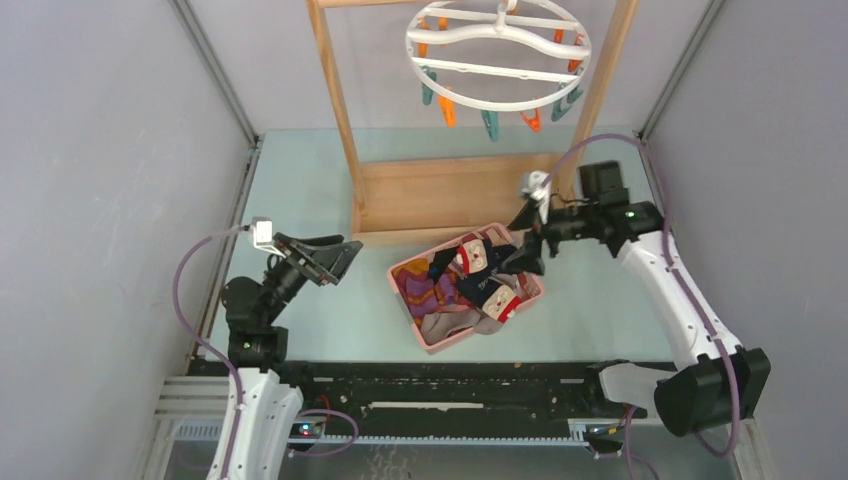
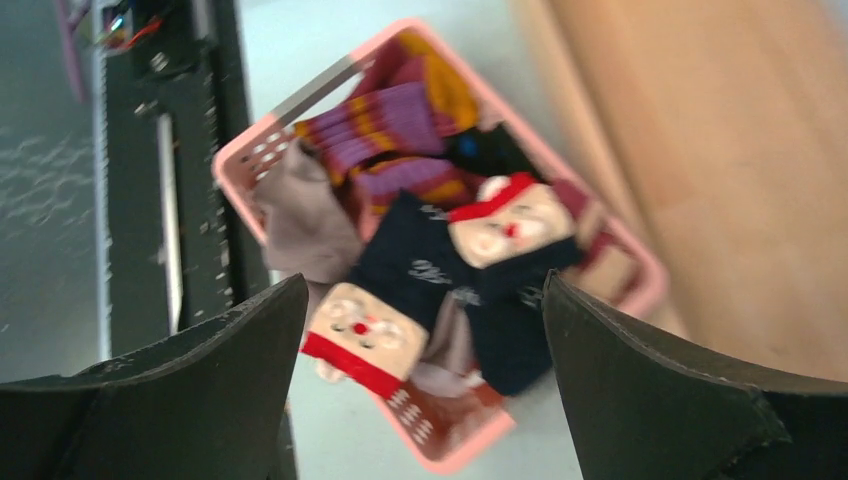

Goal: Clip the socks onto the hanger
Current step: Pick up the sock from the bin.

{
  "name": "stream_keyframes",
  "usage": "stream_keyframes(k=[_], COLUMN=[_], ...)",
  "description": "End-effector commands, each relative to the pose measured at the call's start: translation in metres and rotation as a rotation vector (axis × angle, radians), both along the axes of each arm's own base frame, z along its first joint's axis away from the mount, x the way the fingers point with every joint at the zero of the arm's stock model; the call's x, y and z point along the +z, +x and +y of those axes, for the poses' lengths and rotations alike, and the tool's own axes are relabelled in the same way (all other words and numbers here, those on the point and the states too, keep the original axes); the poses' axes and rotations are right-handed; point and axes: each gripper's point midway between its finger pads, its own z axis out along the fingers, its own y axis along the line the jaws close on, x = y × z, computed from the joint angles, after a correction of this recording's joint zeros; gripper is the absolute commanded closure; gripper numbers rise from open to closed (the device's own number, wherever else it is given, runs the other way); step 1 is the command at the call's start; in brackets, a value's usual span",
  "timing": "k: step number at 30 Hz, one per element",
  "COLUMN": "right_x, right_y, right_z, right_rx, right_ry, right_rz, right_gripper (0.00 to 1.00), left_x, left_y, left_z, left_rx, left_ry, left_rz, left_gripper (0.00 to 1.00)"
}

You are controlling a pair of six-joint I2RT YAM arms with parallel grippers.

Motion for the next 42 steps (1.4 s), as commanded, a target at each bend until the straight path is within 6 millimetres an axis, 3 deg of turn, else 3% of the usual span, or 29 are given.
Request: stream_keyframes(k=[1, 7, 10, 19, 26, 30, 33, 36, 39, 42], right_x=[-0.036, -0.078, -0.098, -0.125, -0.146, -0.156, -0.156, -0.148, -0.128, -0.103], right_y=[-0.007, 0.01, 0.021, 0.059, 0.059, 0.059, 0.059, 0.057, 0.052, 0.043], right_z=[0.024, 0.071, 0.082, 0.073, 0.075, 0.074, 0.075, 0.077, 0.078, 0.076], right_rx=[0.006, -0.077, -0.161, -0.418, -0.436, -0.439, -0.429, -0.417, -0.395, -0.341], right_ry=[-0.118, -0.235, -0.266, -0.362, -0.429, -0.461, -0.466, -0.45, -0.399, -0.321], right_rz=[0.069, 0.126, 0.179, 0.164, 0.172, 0.203, 0.209, 0.207, 0.193, 0.201], right_gripper=[0.06, 0.15, 0.21, 0.27, 0.29, 0.37, 0.51, 0.72, 0.87, 0.93], left_x=[-0.014, -0.033, -0.04, -0.053, -0.056, -0.057, -0.056, -0.056, -0.054, -0.05], left_y=[-0.005, -0.008, -0.013, -0.009, -0.008, -0.01, -0.012, -0.013, -0.014, -0.017], left_z=[-0.012, -0.028, -0.042, -0.047, -0.049, -0.049, -0.049, -0.049, -0.05, -0.054], left_rx=[-0.074, -0.086, -0.104, -0.098, -0.105, -0.11, -0.113, -0.117, -0.125, -0.155], left_ry=[-0.031, -0.012, 0.015, -0.028, -0.024, -0.027, -0.032, -0.034, -0.033, -0.031], left_rz=[0.042, 0.091, 0.096, 0.115, 0.126, 0.125, 0.122, 0.119, 0.116, 0.103], left_gripper=[0.0, 0.0, 0.0, 0.0, 0.01, 0.01, 0.01, 0.01, 0.01, 0.01])
